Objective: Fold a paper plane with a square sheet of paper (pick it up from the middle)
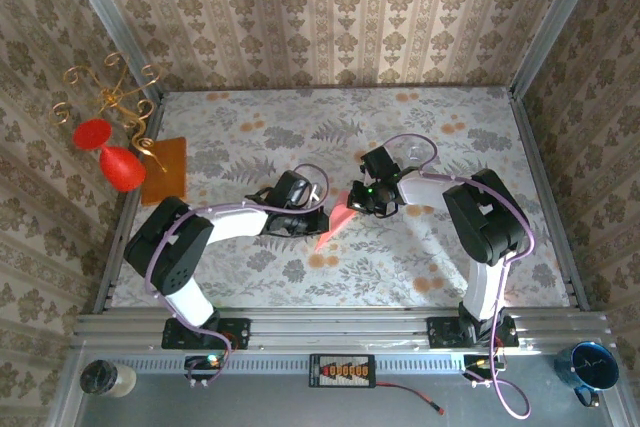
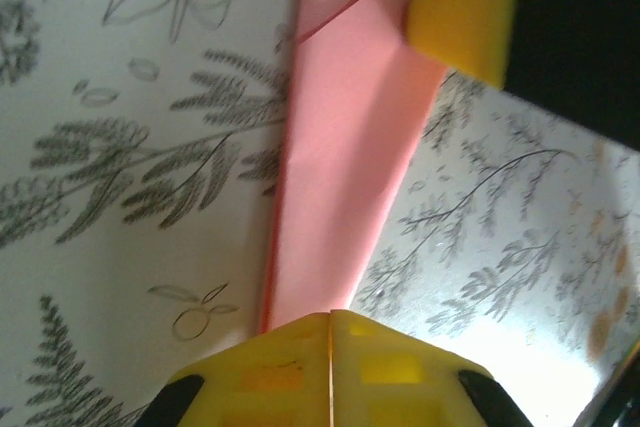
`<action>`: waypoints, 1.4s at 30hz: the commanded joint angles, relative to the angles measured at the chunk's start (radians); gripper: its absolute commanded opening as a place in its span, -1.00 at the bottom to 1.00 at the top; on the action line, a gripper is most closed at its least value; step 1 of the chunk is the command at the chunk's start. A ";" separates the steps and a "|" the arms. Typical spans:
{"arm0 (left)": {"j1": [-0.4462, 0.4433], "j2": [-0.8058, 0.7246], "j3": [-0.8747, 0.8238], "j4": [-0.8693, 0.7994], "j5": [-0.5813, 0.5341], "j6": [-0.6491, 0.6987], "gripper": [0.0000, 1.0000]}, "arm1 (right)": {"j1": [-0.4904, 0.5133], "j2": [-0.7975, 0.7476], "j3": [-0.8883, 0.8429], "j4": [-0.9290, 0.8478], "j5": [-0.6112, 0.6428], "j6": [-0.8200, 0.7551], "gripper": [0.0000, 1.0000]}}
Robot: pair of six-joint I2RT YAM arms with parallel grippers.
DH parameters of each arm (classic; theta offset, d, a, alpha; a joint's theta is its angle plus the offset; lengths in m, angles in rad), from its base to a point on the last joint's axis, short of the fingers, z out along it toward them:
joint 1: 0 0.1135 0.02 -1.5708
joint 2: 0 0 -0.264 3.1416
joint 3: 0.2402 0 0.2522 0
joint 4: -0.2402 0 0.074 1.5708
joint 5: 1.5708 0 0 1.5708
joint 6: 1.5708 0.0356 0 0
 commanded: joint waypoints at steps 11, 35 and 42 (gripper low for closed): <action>0.011 0.181 0.172 0.013 0.047 0.009 -0.84 | -0.025 0.004 -0.094 0.137 0.003 -0.008 -0.84; 0.008 0.242 0.168 -0.136 -0.030 0.036 -0.93 | 0.025 -0.105 -0.107 0.117 0.044 0.072 -0.87; 0.010 0.242 0.166 -0.137 -0.031 0.040 -0.94 | 0.029 -0.063 -0.104 0.141 -0.007 0.087 -0.89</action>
